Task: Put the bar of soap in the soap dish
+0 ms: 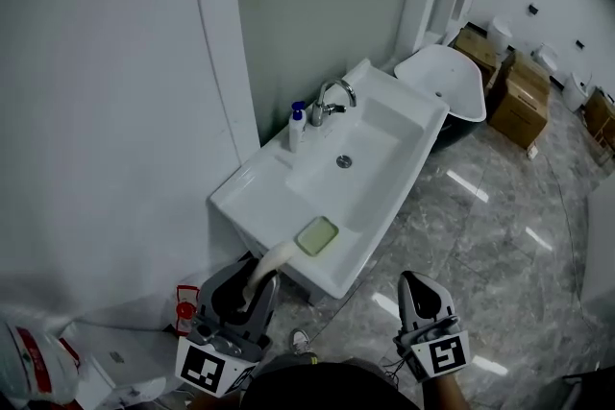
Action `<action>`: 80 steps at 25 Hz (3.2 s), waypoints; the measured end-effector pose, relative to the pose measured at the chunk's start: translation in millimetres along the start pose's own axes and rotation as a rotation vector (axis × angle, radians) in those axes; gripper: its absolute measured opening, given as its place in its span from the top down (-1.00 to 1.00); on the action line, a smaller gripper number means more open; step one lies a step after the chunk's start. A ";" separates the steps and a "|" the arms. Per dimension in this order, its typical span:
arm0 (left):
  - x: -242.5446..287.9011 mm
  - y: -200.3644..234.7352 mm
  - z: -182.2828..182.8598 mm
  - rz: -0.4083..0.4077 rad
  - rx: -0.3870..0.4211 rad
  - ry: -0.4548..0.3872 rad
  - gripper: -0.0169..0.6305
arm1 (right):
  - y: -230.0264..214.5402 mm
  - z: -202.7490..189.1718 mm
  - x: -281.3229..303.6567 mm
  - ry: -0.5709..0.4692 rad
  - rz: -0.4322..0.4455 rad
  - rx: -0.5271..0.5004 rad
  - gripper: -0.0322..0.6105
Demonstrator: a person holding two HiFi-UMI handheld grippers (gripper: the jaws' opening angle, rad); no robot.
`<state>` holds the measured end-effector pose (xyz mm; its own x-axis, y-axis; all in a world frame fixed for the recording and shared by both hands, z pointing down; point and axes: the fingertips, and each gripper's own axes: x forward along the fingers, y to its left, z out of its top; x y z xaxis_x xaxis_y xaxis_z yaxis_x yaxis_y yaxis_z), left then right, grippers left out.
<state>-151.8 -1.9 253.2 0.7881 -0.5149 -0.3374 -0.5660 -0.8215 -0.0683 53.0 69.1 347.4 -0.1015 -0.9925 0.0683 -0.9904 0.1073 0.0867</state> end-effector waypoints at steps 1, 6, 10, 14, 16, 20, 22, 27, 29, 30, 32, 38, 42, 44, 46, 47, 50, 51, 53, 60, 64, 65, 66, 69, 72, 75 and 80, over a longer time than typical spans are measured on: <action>3.0 5.1 -1.8 -0.007 -0.005 -0.001 0.61 | 1.3 0.4 5.4 0.003 -0.004 0.000 0.87; 12.6 20.6 -21.5 -0.037 -0.021 0.021 0.61 | 3.0 -3.4 19.4 0.029 -0.021 -0.006 0.87; 21.6 28.2 -33.7 -0.039 -0.021 0.042 0.61 | -7.0 -7.2 26.3 0.047 -0.034 -0.005 0.87; 33.2 26.1 -48.5 -0.033 -0.061 0.071 0.61 | -11.4 -13.9 37.2 0.062 -0.005 0.000 0.87; 40.6 27.0 -58.7 -0.024 -0.050 0.081 0.61 | -16.6 -18.4 44.8 0.069 0.014 -0.002 0.87; 56.0 26.9 -89.5 -0.007 -0.056 0.135 0.61 | -34.6 -23.4 56.3 0.084 0.031 -0.002 0.87; 64.6 28.1 -108.9 -0.002 -0.064 0.170 0.62 | -45.6 -26.0 62.3 0.090 0.028 0.003 0.87; 81.0 35.3 -152.6 0.019 -0.083 0.229 0.62 | -66.2 -37.3 74.7 0.124 0.027 0.013 0.87; 84.8 38.5 -170.2 0.026 -0.103 0.271 0.62 | -70.2 -40.6 81.6 0.132 0.029 0.017 0.87; 86.3 40.5 -178.5 0.028 -0.104 0.281 0.62 | -71.4 -42.2 85.0 0.135 0.032 0.018 0.87; 89.2 45.0 -195.6 0.029 -0.094 0.292 0.62 | -73.0 -45.6 91.1 0.142 0.039 0.019 0.87; 84.9 41.6 -313.1 0.009 -0.152 0.493 0.62 | -78.3 -59.6 103.6 0.189 0.046 0.029 0.87; 64.8 31.3 -417.3 -0.027 -0.129 0.689 0.62 | -87.3 -72.8 104.1 0.232 0.035 0.043 0.87; 53.8 27.8 -442.1 -0.024 -0.128 0.748 0.62 | -92.7 -78.6 101.2 0.245 0.031 0.042 0.87; 49.7 25.9 -447.8 -0.017 -0.123 0.759 0.62 | -98.6 -83.4 99.2 0.255 0.024 0.047 0.87; 49.8 25.5 -448.0 -0.012 -0.122 0.758 0.62 | -101.1 -85.9 98.9 0.259 0.023 0.049 0.87; 51.1 26.8 -449.4 0.006 -0.128 0.758 0.62 | -103.5 -92.4 101.6 0.267 0.035 0.055 0.87; 51.3 27.7 -450.1 0.012 -0.129 0.759 0.62 | -103.1 -93.6 103.3 0.268 0.042 0.057 0.87; 51.9 29.8 -451.0 0.023 -0.130 0.760 0.62 | -102.4 -95.1 106.7 0.270 0.055 0.060 0.87; 63.8 34.4 -451.8 0.045 -0.128 0.753 0.62 | -107.7 -99.1 114.5 0.273 0.082 0.068 0.87; 73.7 37.7 -453.2 0.051 -0.122 0.750 0.62 | -111.8 -102.1 118.8 0.275 0.101 0.063 0.87; 75.3 39.0 -453.8 0.055 -0.123 0.751 0.62 | -112.5 -102.0 119.9 0.274 0.106 0.061 0.87; 76.6 40.2 -454.3 0.059 -0.125 0.752 0.62 | -113.7 -101.5 120.4 0.273 0.110 0.059 0.87; 81.0 40.3 -455.4 0.055 -0.122 0.760 0.62 | -120.5 -100.2 119.2 0.275 0.110 0.054 0.87; 83.1 36.4 -456.5 0.033 -0.087 0.778 0.62 | -125.8 -102.2 117.5 0.282 0.115 0.050 0.87; 78.4 31.4 -464.7 0.014 -0.068 0.816 0.62 | -124.6 -104.2 120.1 0.282 0.135 0.052 0.87; 75.5 28.5 -474.4 -0.040 -0.013 0.869 0.62 | -116.4 -103.1 130.4 0.263 0.184 0.059 0.87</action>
<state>6.4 -180.3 671.2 0.7158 -0.4855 0.5019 -0.5352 -0.8431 -0.0524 164.7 -66.7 448.7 -0.2596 -0.9067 0.3325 -0.9621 0.2725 -0.0083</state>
